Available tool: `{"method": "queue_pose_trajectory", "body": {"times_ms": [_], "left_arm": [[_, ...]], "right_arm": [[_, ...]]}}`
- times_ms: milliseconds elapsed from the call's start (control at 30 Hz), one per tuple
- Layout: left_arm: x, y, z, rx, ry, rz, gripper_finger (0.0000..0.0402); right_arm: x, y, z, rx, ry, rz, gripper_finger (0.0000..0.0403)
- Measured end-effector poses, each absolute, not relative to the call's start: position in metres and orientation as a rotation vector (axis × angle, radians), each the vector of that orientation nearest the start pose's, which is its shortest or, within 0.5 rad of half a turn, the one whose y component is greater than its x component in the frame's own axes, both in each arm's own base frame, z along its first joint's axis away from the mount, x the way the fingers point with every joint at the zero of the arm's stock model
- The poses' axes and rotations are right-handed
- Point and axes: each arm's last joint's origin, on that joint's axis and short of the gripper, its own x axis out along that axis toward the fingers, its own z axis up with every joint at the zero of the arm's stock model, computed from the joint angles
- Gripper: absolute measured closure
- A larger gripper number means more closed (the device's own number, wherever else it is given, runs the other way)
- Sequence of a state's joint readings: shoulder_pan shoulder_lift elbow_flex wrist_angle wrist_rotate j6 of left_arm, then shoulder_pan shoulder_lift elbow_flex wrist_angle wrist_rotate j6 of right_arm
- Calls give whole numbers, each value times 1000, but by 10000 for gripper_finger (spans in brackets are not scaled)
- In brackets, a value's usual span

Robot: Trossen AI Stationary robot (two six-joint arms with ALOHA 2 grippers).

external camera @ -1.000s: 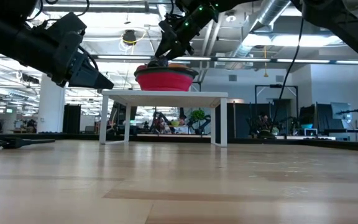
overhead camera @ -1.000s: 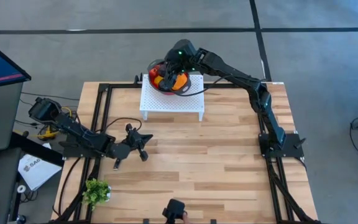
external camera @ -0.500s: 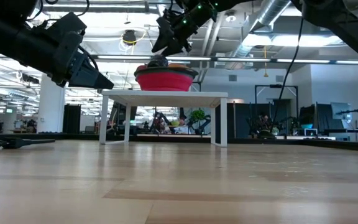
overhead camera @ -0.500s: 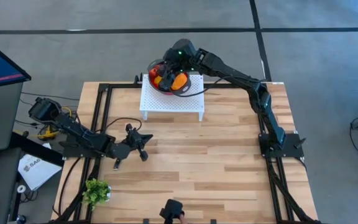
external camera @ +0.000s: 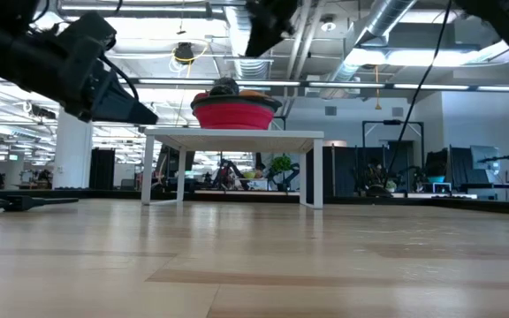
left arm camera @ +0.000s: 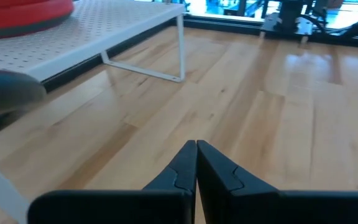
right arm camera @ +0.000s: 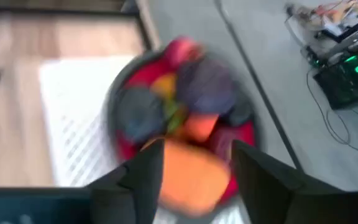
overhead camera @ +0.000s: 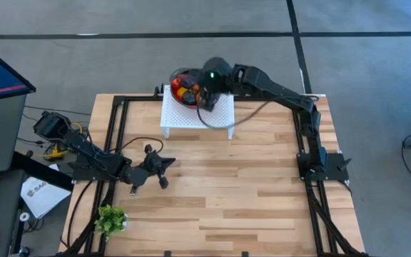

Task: Pick & Place Fruit
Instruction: Put the black knife on the shelf

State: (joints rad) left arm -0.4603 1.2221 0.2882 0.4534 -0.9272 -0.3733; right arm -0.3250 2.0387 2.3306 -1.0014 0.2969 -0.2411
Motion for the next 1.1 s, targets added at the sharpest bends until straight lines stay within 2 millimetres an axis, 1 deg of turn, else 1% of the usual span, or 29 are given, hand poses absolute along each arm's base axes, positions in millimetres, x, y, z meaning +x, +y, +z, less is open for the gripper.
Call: {"method": "queue_pose_trajectory", "body": {"times_ms": [133, 200, 267, 367, 433, 533, 600, 633, 700, 800, 867, 933, 1000, 1100], "left_arm": [[186, -74, 151, -46, 281, 484, 399], [185, -77, 151, -43, 281, 468, 399], [184, -80, 151, -38, 282, 454, 399], [183, -83, 151, -22, 283, 440, 399], [182, -84, 151, -20, 283, 434, 399], [182, -84, 151, -20, 283, 432, 399], [182, -84, 151, -31, 280, 433, 399], [182, -84, 151, -37, 279, 434, 399], [182, -84, 151, -51, 276, 436, 399], [182, -84, 151, -70, 272, 438, 399], [182, -85, 151, -134, 267, 427, 399], [183, -84, 151, -214, 253, 429, 399], [185, -80, 151, -266, 241, 451, 399], [188, -75, 152, -317, 227, 477, 399]], "right_arm": [[393, -108, 404, -255, 941, -443, 264], [390, -94, 398, -254, 1021, -406, 291], [388, -85, 390, -241, 1092, -387, 314], [390, -73, 369, -233, 1172, -364, 344], [387, -67, 354, -231, 1222, -350, 359], [377, -57, 332, -218, 1224, -349, 378], [367, -49, 308, -199, 1214, -355, 388], [362, -44, 296, -185, 1197, -359, 392], [345, -31, 273, -152, 1148, -365, 398], [315, -9, 243, -66, 1004, -372, 402], [295, 7, 218, 0, 914, -358, 400], [276, 24, 198, 71, 795, -323, 398], [261, 40, 182, 133, 660, -261, 397], [241, 58, 160, 176, 520, -159, 397]]}}
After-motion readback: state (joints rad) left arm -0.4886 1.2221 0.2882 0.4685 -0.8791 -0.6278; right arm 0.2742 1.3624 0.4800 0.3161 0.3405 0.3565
